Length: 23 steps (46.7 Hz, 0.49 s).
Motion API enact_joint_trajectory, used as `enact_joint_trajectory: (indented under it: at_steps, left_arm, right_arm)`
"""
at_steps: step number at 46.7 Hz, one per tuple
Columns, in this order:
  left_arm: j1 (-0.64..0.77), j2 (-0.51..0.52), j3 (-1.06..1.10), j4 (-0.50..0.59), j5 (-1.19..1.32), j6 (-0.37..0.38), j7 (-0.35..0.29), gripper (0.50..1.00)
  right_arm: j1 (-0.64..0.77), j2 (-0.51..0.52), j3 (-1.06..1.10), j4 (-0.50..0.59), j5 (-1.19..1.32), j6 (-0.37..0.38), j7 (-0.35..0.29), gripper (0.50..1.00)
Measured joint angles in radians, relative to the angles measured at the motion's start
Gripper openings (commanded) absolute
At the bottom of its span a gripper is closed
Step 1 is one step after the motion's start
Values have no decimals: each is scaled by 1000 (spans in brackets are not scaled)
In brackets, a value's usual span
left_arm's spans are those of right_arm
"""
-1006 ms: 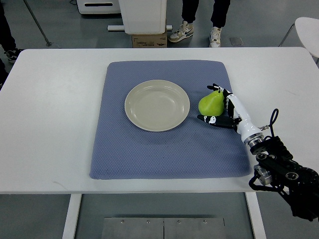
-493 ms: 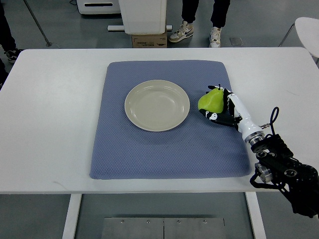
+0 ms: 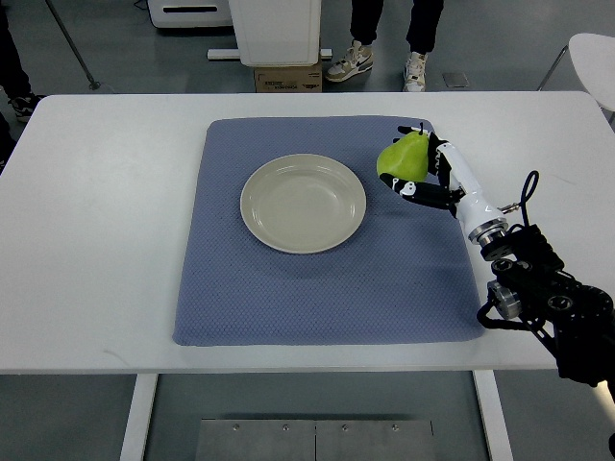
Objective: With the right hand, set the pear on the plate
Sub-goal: 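Carry the pear with the right hand over the cream plate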
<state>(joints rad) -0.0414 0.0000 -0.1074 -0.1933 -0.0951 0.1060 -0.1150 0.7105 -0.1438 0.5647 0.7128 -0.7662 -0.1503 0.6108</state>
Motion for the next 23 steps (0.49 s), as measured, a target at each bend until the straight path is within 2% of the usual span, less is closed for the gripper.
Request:
enact_joint_trajectory:
  at_steps: [8,23]
  left_arm:
    - [0,0,0,0,0,0,0,1000]
    - [0,0,0,0,0,0,0,1000]
  right_arm:
    - [49,14,-10,8,1,4,0,500]
    - [107,78,-62,39,21,62,0,500]
